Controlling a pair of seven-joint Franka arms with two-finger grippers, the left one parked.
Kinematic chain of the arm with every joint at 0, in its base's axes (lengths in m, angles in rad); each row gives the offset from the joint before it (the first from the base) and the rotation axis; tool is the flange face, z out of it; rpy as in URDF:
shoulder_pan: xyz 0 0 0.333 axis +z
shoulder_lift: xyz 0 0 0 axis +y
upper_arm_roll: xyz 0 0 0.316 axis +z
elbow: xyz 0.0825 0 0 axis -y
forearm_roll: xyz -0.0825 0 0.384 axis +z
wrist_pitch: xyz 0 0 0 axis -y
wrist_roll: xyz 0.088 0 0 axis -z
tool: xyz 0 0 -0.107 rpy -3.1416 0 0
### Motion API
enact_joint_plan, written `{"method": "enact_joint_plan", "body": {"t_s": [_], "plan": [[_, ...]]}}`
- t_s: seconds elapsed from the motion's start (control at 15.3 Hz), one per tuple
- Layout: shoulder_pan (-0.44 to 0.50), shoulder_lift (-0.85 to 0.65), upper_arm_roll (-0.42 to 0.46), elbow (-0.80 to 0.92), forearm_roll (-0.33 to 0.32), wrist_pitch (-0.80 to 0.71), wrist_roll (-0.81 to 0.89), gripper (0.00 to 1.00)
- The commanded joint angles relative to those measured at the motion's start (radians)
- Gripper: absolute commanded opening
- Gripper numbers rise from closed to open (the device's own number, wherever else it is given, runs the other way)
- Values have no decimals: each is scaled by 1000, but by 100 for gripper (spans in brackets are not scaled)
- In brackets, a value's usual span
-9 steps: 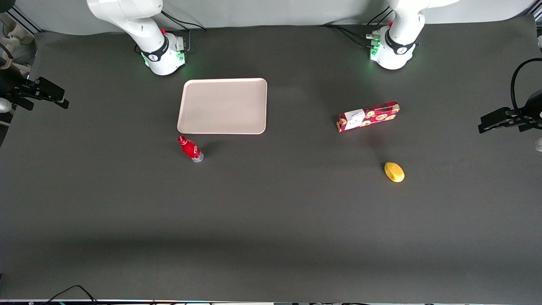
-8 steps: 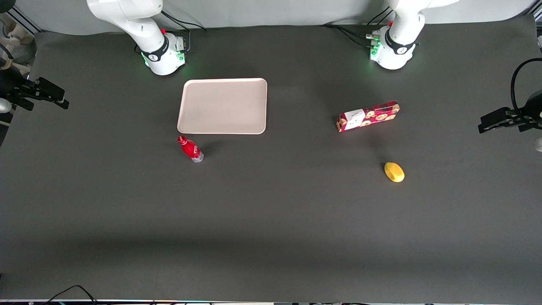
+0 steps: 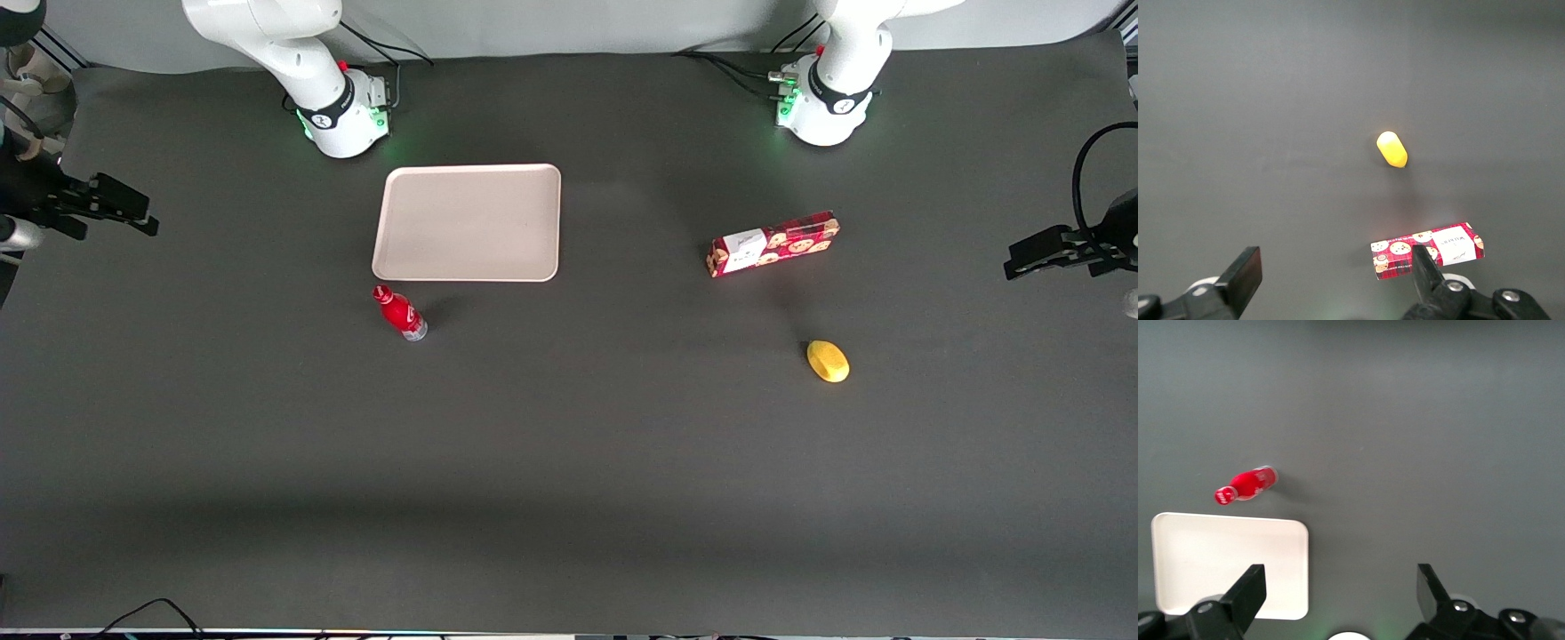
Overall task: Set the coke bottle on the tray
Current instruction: 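Move the open right gripper down over the red Coca-Cola bottle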
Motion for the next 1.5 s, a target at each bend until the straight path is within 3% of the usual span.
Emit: {"method": "enact_joint_plan", "body": {"t_s": [0.0,0.26,0.65,0.85,1.44], "plan": [[11,12,37,-75,99,82,45,100],[10,13,206,-178,99,232,238,100],[10,64,330,-339,88,477,316,100],[10,76,349,-442,88,603,324,100],[5,165,398,-497,74,726,355,100]]}}
